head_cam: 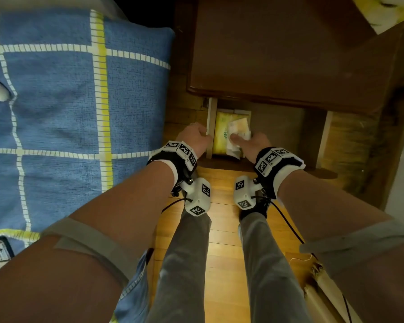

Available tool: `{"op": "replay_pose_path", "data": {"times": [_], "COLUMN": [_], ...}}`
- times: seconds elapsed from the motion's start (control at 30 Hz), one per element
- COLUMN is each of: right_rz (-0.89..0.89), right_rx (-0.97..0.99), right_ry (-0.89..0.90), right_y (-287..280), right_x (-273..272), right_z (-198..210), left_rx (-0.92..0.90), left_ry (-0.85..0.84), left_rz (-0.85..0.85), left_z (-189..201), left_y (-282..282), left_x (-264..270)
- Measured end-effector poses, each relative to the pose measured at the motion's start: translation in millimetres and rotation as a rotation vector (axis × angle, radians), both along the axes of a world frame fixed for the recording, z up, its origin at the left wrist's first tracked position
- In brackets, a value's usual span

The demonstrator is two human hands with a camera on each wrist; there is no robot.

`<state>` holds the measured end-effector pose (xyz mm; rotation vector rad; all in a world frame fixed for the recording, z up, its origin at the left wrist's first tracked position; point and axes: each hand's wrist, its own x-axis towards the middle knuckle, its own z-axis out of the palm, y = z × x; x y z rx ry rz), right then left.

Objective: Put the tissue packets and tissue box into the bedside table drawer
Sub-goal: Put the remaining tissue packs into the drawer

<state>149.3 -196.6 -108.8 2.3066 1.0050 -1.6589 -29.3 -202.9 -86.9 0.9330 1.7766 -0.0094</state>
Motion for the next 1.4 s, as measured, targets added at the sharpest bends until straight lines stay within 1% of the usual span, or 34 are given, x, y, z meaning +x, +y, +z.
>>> {"op": "replay_pose_path", "data": {"times": [0.13, 0.27, 0.33, 0.43, 0.5, 0.6, 0.77, 0.83, 0.93, 1.0, 1.07, 1.17, 1.3, 1.4], "right_rz": [-0.087, -0.157, -0.202, -0.249, -0.250, -0.204, -0.152, -0.140, -0.056, 0.003, 0.039, 0.152, 0.373, 0.443], "right_rx": [0.059, 0.143, 0.145, 0.120, 0.124, 0.174, 0.257, 0.278, 0.308, 0.349, 0.379, 0.350, 0.267, 0.217], "right_ry": [0.002, -0.017, -0.040, -0.068, -0.070, -0.061, -0.068, -0.081, -0.109, -0.115, -0.111, -0.055, 0.013, 0.006], "right_y": [-1.4, 5.8, 7.5, 8.0, 7.6, 6.9, 11.5, 16.2, 27.0, 34.1, 39.8, 41.7, 42.6, 47.1], "right_x": [4.8, 15.0, 23.8, 36.1, 41.8, 49.8, 59.2, 56.2, 47.4, 41.4, 32.1, 15.3, -2.0, -9.8], "right_z": [2.5, 3.4, 3.1, 1.5, 0.2, -8.3, -15.5, -15.6, -11.8, -11.1, -11.7, -13.1, -15.4, -15.8], "left_rx": [0.058, 0.156, 0.167, 0.194, 0.148, 0.011, -0.015, -0.019, 0.028, 0.073, 0.129, 0.218, 0.299, 0.312], "left_ry": [0.031, 0.073, 0.066, 0.083, 0.103, 0.146, 0.124, 0.111, 0.091, 0.116, 0.129, 0.115, 0.143, 0.098], "left_rz": [-0.014, -0.086, -0.211, -0.428, -0.517, -0.581, -0.647, -0.625, -0.491, -0.391, -0.350, -0.306, -0.093, -0.020], "left_z": [7.4, 16.2, 17.4, 9.1, -0.2, -11.2, -17.4, -17.1, -15.8, -12.1, -8.7, -8.0, -5.3, -3.3], "left_y": [1.3, 7.4, 11.3, 17.5, 22.5, 28.8, 30.6, 30.7, 30.0, 29.0, 25.8, 16.9, 11.5, 10.0], "left_x": [5.9, 14.6, 23.7, 40.6, 53.1, 64.6, 69.3, 68.2, 64.1, 59.5, 53.2, 41.5, 25.6, 14.9]}}
